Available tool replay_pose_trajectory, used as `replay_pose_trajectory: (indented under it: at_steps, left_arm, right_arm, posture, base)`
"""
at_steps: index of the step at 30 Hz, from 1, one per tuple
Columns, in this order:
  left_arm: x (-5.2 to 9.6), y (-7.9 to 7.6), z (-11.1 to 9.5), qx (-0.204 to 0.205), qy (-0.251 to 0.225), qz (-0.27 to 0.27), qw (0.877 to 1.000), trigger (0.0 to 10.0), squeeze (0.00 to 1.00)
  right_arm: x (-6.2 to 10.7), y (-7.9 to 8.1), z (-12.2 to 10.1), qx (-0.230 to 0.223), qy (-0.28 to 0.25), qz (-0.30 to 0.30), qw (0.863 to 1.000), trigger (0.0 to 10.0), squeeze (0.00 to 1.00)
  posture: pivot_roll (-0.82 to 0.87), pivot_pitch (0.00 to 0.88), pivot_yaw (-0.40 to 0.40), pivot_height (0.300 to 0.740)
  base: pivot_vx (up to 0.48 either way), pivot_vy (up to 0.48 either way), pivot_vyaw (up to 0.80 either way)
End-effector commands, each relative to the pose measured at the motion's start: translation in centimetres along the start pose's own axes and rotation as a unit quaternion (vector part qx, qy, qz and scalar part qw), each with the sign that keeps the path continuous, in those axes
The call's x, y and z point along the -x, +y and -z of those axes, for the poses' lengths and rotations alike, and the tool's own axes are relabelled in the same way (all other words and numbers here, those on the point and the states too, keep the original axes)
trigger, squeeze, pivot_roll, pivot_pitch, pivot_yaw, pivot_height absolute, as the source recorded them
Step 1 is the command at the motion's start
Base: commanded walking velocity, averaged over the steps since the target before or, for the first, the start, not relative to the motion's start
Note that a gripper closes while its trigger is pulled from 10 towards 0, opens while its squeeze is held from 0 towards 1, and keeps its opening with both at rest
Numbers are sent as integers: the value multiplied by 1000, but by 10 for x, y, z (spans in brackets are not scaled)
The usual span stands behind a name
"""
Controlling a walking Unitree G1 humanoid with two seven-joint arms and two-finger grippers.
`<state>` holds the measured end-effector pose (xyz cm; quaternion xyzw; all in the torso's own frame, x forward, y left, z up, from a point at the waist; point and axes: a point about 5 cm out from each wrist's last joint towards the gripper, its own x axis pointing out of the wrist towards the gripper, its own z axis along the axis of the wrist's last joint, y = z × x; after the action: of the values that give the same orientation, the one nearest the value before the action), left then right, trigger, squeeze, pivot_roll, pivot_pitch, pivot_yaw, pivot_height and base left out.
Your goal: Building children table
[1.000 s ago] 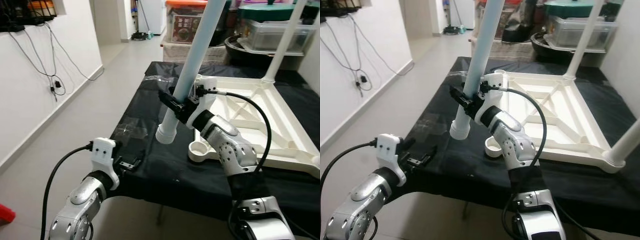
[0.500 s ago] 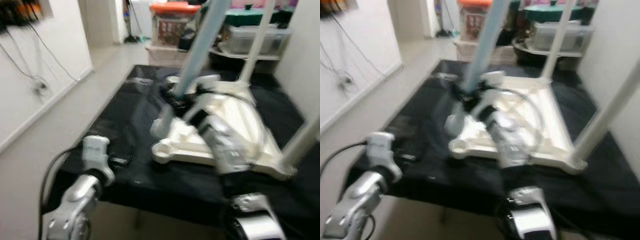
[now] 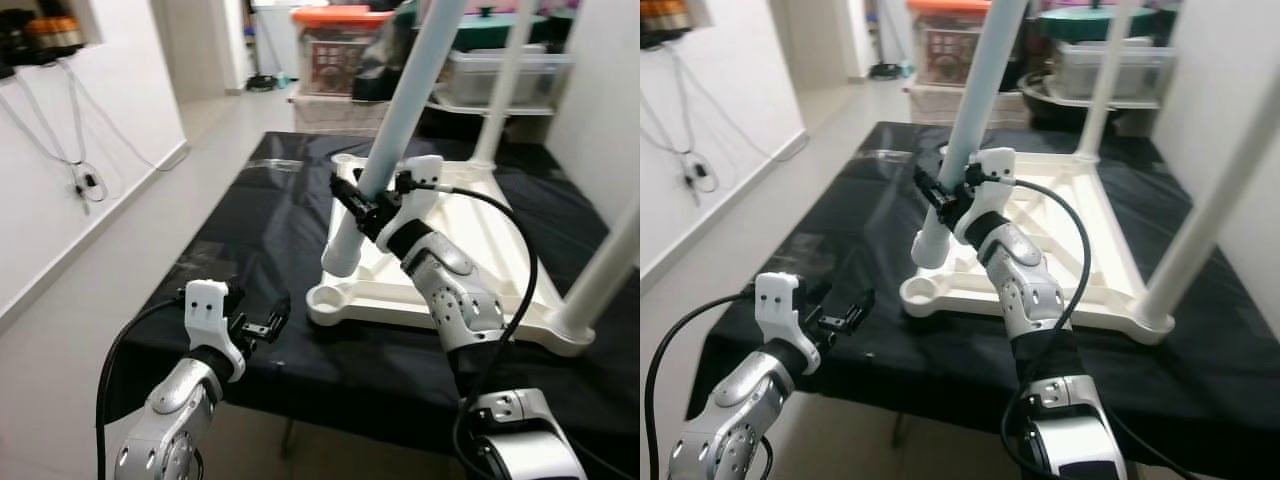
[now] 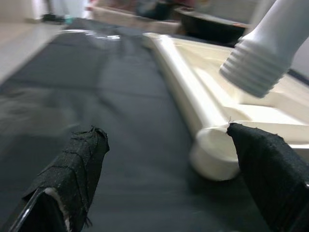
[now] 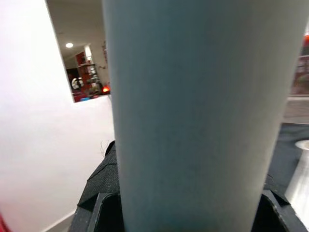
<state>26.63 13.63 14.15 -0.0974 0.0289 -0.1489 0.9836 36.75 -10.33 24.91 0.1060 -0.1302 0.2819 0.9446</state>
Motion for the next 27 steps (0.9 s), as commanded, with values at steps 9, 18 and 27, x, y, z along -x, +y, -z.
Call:
replay_pose_trajectory:
  at_steps: [9,18,27]
  left_arm:
    - [9,-21,5,-23,9,24,999,10000,0]
    - [36,-46,1,-46,25,73,996,10000,0]
    - [56,-54,-6,-37,36,79,996,10000,0]
  right_arm:
    - [-4,-6,-1,25,14,-10,1000,10000,0]
    - [-11,-21,-2,-6,41,-90,995,10000,0]
    - [-14,-10,2,-41,46,-191,980,10000,0]
  posture:
    - [94,105,-26,740]
    - [145,205,-4,740]
    - [182,266,8,740]
  base:
    - [0,0,0]
    - [0,0,0]
    - [0,0,0]
